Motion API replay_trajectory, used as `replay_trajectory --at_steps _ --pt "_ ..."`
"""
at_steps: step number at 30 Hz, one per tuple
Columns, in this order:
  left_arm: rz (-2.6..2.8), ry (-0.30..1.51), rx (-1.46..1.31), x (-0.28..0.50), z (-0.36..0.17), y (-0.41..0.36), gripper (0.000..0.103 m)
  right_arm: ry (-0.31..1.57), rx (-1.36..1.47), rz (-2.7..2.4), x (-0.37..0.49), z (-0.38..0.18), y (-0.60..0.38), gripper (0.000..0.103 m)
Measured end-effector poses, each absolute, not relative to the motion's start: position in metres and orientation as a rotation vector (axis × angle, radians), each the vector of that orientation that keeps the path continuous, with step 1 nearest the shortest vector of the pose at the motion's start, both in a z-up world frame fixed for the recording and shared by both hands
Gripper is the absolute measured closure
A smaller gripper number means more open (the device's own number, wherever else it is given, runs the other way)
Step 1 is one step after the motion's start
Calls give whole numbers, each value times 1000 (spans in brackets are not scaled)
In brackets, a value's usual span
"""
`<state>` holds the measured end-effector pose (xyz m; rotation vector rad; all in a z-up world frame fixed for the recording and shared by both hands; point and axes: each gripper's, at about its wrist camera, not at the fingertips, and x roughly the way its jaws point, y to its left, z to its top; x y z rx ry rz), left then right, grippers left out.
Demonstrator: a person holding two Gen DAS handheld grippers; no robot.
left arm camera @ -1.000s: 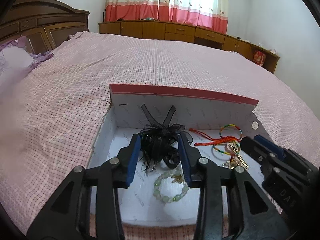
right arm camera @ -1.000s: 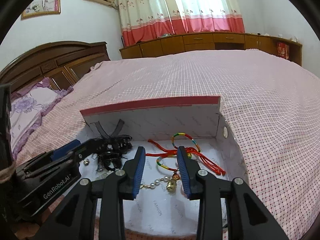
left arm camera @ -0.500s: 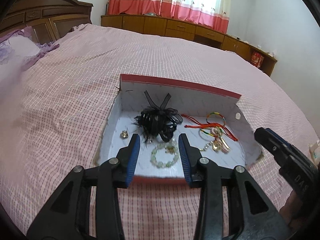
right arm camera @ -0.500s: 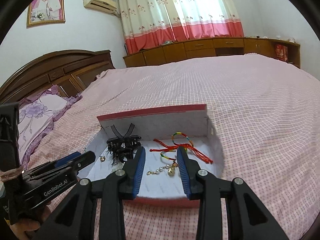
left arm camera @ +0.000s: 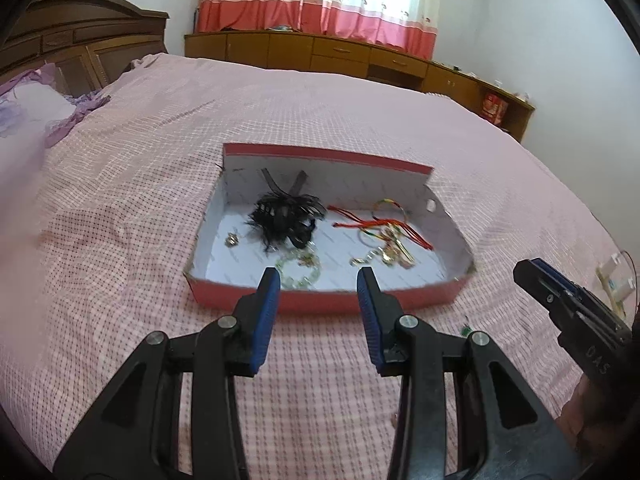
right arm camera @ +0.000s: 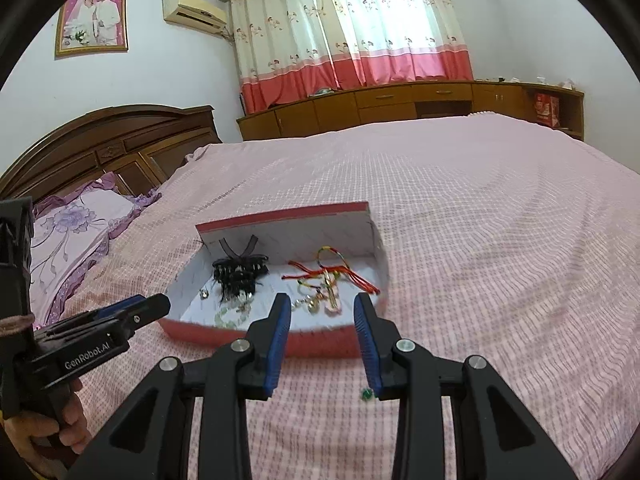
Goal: Organize jewelry
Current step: 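Withdraw both tools toward the pearl dangle earring and green earring, then grasp the gold pearl dangle earring with the left tool while the right tool grasps the green bead earring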
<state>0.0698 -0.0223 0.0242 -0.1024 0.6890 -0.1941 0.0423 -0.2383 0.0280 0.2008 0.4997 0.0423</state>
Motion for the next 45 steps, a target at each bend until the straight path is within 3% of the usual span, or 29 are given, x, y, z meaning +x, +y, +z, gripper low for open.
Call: replay_trajectory --at_steps 15,39,45 --pt "-281 825 -130 40 -3 -47 71 537 199 5 -11 8 -265 67" --pt "-340 961 3 28 -48 -93 74 567 308 -26 -26 -22 -296 67" --pt "-313 960 34 33 -54 -96 94 571 322 -25 -25 -26 -297 67"
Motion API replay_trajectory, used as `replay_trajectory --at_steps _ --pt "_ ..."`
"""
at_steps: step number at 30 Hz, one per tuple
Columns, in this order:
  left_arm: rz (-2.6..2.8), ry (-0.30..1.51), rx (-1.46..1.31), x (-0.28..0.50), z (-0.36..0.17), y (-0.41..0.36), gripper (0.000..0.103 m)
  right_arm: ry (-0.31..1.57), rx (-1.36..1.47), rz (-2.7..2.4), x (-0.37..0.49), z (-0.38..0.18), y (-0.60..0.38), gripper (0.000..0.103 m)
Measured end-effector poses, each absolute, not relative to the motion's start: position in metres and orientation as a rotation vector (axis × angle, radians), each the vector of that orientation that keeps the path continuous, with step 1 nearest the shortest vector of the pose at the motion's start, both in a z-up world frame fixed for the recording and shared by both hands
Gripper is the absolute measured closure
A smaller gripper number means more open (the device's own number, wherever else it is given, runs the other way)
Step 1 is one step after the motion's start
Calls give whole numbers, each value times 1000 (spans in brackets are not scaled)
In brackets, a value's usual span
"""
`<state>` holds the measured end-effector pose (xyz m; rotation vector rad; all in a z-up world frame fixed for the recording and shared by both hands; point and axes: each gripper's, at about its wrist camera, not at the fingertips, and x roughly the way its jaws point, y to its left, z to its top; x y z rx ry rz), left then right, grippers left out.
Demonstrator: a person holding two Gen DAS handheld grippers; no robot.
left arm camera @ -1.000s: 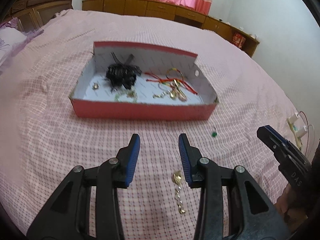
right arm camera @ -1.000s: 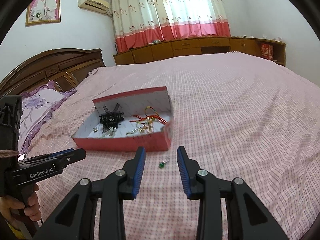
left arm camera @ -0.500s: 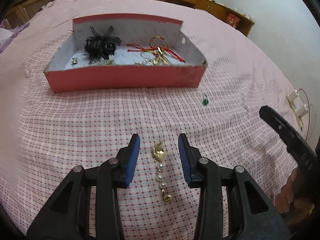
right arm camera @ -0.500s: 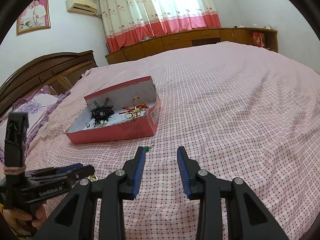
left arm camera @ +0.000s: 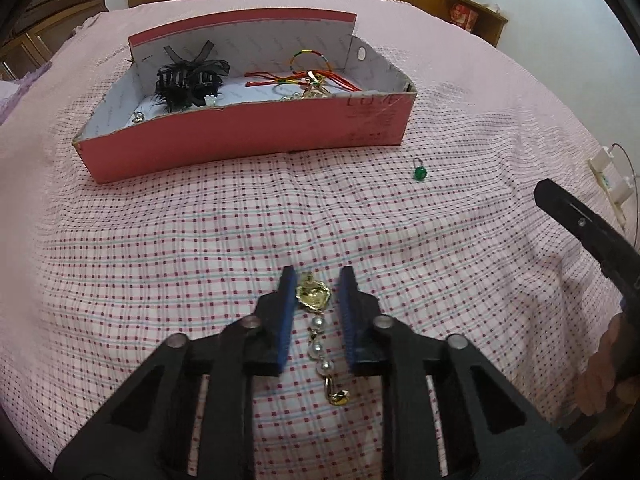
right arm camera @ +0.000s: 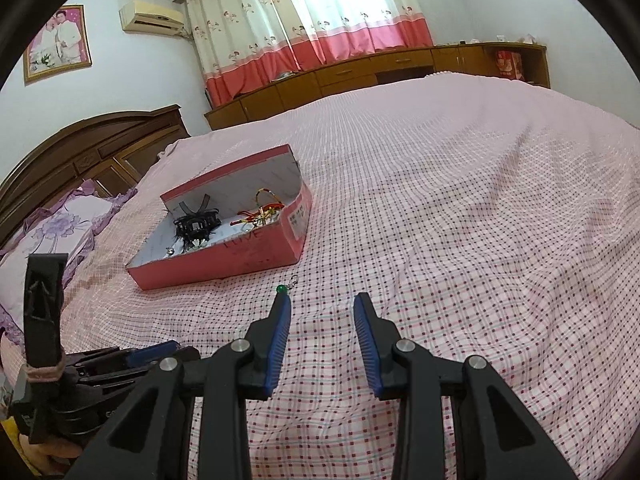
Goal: Organize jewelry
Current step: 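Grasp the gold pearl dangle earring with the left tool while the right tool grasps the green bead earring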
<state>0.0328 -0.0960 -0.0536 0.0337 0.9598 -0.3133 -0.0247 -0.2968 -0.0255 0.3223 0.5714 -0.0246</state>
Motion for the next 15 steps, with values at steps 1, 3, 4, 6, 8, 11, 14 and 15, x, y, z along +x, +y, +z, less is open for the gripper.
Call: replay_trajectory --at_steps 1,3,4,6,8,11,14,15 --pt "-314 959 32 33 -54 -96 95 572 322 -25 -25 -26 -297 67" --pt "-316 957 28 36 -53 -95 95 574 323 -24 -24 -26 -297 67" --pt "-318 954 26 36 -53 -94 95 575 323 -24 -24 -26 -296 67" --pt "-324 948 14 36 -51 -92 95 581 323 -22 -24 -27 -295 67" --pt "-331 943 -4 34 -48 -88 95 587 322 -19 -22 -28 -294 67" --pt "-330 928 -34 33 -41 -80 95 595 315 -15 -20 -27 -291 67" --pt "-323 909 -63 34 -34 -73 95 602 306 -9 -15 -27 -287 67" --pt "-319 902 -73 35 -31 -70 95 605 302 -6 -13 -27 -285 67"
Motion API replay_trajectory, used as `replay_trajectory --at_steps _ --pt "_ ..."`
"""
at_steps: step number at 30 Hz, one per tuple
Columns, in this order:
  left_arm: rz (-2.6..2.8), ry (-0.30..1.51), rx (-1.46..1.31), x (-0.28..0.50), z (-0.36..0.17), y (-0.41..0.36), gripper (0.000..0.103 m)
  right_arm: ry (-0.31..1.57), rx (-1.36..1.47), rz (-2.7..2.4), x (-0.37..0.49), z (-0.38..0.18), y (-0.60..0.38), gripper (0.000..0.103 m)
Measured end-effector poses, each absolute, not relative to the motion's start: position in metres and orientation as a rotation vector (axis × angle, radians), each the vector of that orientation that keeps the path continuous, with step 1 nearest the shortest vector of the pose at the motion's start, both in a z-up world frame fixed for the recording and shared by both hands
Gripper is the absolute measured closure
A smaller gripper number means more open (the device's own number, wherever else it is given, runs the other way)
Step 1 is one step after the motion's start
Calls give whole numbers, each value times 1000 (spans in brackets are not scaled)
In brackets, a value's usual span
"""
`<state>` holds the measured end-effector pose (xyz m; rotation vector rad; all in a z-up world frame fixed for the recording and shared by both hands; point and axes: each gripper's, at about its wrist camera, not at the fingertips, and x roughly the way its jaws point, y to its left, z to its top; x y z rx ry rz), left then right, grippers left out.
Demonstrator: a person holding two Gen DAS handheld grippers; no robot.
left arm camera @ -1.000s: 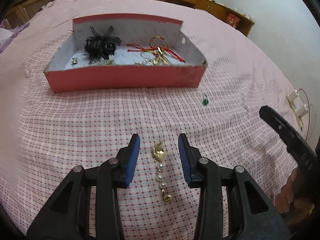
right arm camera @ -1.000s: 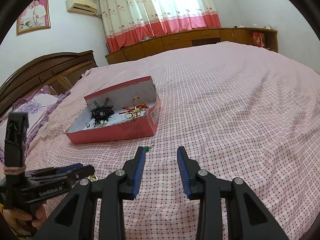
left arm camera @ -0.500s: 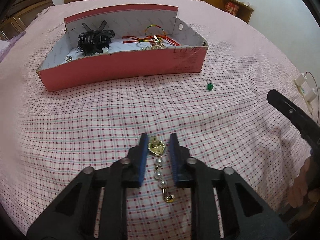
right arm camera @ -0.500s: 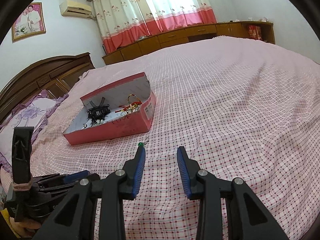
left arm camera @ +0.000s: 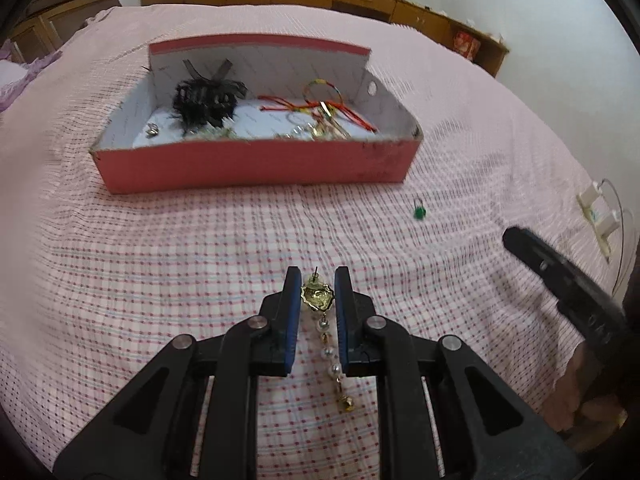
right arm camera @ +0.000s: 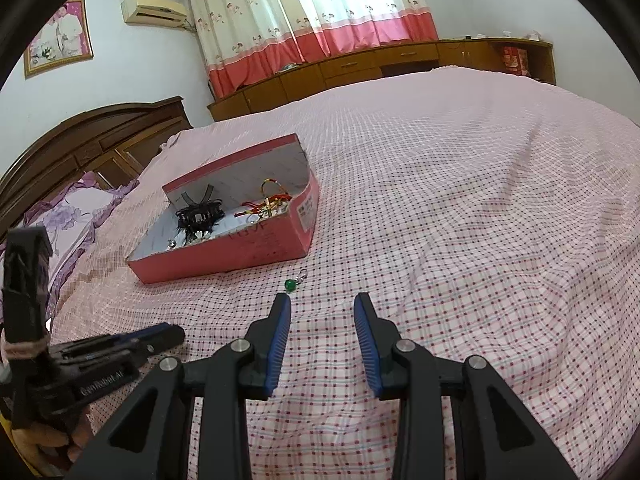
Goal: Organize jewelry
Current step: 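Grasp the gold pearl dangle earring with the left tool while the right tool grasps the green bead earring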
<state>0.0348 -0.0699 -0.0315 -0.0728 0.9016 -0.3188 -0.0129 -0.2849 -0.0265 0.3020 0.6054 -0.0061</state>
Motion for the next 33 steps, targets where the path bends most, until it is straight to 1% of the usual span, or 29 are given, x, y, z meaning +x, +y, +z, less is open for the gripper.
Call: replay_trajectory --at_steps 10,26,27,32,33 --pt "-248 823 -98 43 -12 -46 95 681 288 36 28 -33 -262 67" --pt "-234 805 -119 52 -20 -36 95 812 278 -12 86 -63 -242 67" --pt "-234 805 -120 53 -20 -35 95 816 276 -18 87 -65 -242 68" --pt "-235 802 -127 52 -17 -35 95 813 290 -38 88 -69 -246 81" --pt "-236 800 -128 51 -16 -35 95 814 296 -43 88 -69 -247 88"
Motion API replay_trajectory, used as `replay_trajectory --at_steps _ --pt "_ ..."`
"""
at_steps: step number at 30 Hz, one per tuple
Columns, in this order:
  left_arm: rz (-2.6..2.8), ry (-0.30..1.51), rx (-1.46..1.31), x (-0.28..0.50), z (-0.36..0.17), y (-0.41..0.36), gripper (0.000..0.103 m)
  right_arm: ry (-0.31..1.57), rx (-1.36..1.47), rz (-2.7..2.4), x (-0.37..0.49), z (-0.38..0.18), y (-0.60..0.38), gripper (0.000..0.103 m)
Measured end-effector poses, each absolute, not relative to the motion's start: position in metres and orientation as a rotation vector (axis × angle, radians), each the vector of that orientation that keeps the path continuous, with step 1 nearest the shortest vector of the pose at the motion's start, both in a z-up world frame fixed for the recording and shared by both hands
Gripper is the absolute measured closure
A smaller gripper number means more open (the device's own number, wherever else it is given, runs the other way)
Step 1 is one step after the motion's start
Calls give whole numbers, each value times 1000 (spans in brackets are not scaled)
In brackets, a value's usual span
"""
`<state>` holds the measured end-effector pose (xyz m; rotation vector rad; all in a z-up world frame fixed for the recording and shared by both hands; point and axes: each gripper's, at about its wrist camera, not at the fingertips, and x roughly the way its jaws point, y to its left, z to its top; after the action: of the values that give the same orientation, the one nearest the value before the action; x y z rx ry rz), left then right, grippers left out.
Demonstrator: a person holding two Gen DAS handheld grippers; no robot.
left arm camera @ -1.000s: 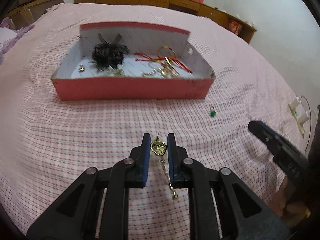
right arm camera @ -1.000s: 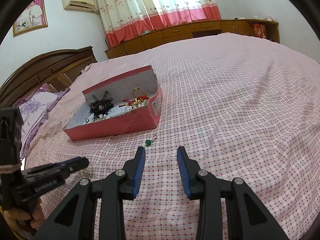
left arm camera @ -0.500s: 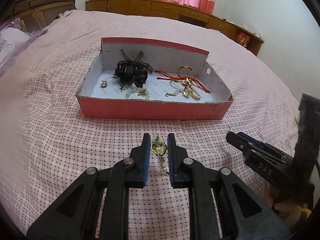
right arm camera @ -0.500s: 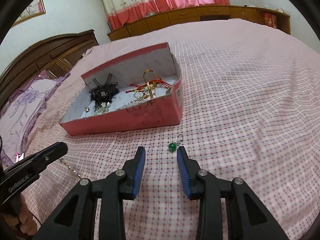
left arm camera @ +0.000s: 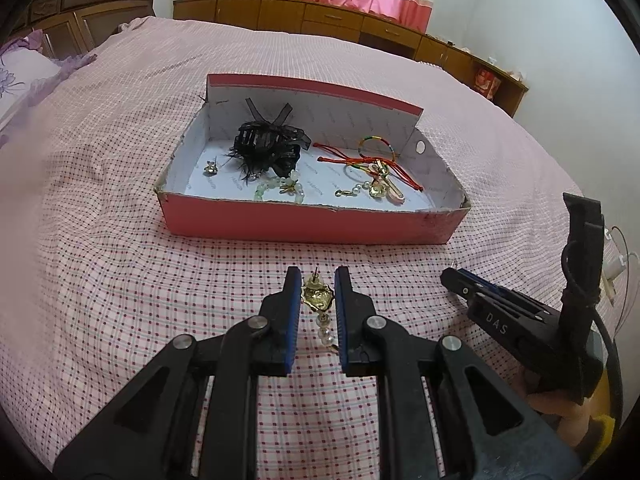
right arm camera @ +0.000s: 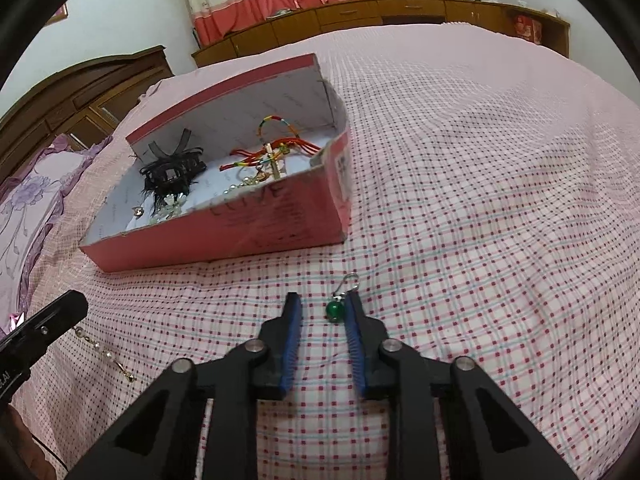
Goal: Organize jewelry
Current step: 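Grasp the gold pearl dangle earring with the left tool while the right tool grasps the green bead earring, then carry the pearl earring and green earring into the shoebox with both tools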
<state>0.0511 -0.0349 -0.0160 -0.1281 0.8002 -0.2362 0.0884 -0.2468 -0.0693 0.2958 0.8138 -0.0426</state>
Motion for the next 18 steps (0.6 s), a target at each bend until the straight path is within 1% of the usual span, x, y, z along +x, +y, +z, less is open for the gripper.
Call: replay_trajectory --at_steps 1,8,18 --pt "-238 797 -129 50 -15 -35 95 814 299 -44 88 -69 -248 91" --pt "-242 764 -120 39 -1 -36 95 779 303 -27 76 -58 -247 92" --pt "-243 714 -117 28 17 -36 95 643 271 62 42 -12 -232 92"
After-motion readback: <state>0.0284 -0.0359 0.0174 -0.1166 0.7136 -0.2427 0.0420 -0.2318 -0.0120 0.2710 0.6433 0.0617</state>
